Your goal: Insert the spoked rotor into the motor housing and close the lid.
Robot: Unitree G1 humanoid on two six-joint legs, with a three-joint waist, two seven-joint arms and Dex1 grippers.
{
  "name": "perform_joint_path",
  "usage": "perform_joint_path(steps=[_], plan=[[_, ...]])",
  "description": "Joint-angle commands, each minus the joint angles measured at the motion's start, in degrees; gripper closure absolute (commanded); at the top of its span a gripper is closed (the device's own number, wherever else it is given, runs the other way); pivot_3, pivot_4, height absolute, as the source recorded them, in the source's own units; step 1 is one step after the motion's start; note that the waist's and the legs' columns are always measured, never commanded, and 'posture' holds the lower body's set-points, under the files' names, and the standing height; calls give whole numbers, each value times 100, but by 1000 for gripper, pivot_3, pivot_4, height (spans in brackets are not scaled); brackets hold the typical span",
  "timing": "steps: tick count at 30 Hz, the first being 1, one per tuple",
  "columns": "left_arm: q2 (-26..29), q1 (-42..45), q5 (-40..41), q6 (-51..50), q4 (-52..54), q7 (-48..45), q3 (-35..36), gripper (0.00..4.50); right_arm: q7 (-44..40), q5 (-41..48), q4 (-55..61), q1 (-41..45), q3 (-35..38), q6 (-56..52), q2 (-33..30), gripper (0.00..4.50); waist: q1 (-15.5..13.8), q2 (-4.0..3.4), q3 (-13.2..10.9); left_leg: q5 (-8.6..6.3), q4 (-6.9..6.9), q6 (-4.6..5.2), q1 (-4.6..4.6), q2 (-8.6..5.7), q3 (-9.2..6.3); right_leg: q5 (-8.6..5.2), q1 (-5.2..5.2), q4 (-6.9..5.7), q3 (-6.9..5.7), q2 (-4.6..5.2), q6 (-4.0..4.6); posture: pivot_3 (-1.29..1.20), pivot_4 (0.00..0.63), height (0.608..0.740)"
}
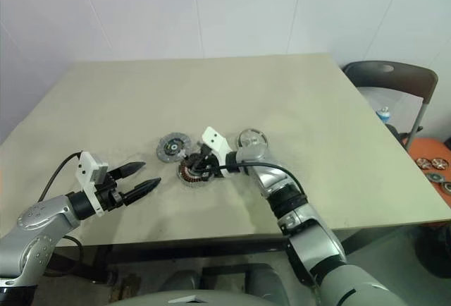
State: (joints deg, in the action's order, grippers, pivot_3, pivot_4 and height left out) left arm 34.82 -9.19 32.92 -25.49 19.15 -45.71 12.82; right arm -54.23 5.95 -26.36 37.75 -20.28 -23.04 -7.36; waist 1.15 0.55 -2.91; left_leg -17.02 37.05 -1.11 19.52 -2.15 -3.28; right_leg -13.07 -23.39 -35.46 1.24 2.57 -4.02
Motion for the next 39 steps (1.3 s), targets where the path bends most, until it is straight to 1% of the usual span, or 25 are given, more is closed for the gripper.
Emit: perform_joint_path(steps=[1, 5, 11, 15, 18, 23, 25, 28, 31, 34, 39], plan=[[59, 37, 10, 69, 159, 7, 119, 484, 39, -39, -4, 24, 51, 218, 25, 4457, -2, 0, 0, 0, 0, 0, 0, 0, 0, 0, 0, 0, 0, 0, 0, 0, 0, 740], [62, 49, 7, 61, 156, -1, 95, 484, 74, 218, 20, 45, 300, 46, 161, 4457, -1, 0, 0, 0, 0, 0, 0, 0, -1, 0, 0, 0, 0, 0, 0, 0, 0, 740], [71, 65, -7, 76, 131, -25, 83, 484, 102, 315, -15, 100, 475, 5, 221, 4457, 0, 0, 0, 0, 0, 0, 0, 0, -1, 0, 0, 0, 0, 0, 0, 0, 0, 740], [71, 69, -16, 82, 131, -26, 81, 484, 134, 23, -240, 128, 286, 283, 162, 4457, -1, -1, 0, 0, -1, 0, -1, 0, -2, 0, 0, 0, 0, 0, 0, 0, 0, 740], [71, 64, -23, 88, 139, -23, 85, 484, 238, -253, -640, 95, 125, 528, 171, 4457, 2, -1, 0, 0, -1, 0, -1, 0, -1, -1, 1, 0, 0, 0, 1, 0, 0, 740], [71, 20, -7, 82, 180, -6, 121, 484, 365, -437, -1109, 66, 91, 744, 201, 4457, 6, 3, 4, 0, 0, 0, -14, 0, -1, -1, 14, -2, 0, -1, 2, 0, 0, 740], [74, -21, 4, 83, 196, -9, 145, 484, 231, -291, -899, 32, 170, 657, 195, 4457, 5, 3, 5, 0, 4, 0, -17, 1, -1, -2, 19, -2, 0, -1, 4, 0, 0, 740], [78, -45, 9, 90, 190, -13, 160, 484, 52, 165, -487, 121, 503, 291, 269, 4457, 1, 2, 4, 0, 9, 0, -15, 1, -2, -3, 19, -3, 0, -1, 4, 0, 0, 740], [77, -16, 1, 102, 160, -15, 142, 484, 8, 522, -293, 273, 808, -29, 351, 4457, 0, 0, 2, 0, 8, 0, -4, 1, -2, -2, 8, -2, 0, -1, 3, 0, 0, 740], [80, 49, -6, 106, 115, -24, 121, 484, 170, 974, -279, 540, 1278, -477, 493, 4457, 5, -2, 0, 0, 2, 0, 0, 1, -3, 0, 0, -2, 2, 0, 0, 0, 0, 740], [75, 78, -11, 110, 102, -37, 131, 484, 205, 464, -343, 365, 821, -130, 373, 4457, 4, -3, 0, 0, -3, 0, -1, 2, -3, 1, -1, 0, 2, 4, -1, 0, 0, 740]])
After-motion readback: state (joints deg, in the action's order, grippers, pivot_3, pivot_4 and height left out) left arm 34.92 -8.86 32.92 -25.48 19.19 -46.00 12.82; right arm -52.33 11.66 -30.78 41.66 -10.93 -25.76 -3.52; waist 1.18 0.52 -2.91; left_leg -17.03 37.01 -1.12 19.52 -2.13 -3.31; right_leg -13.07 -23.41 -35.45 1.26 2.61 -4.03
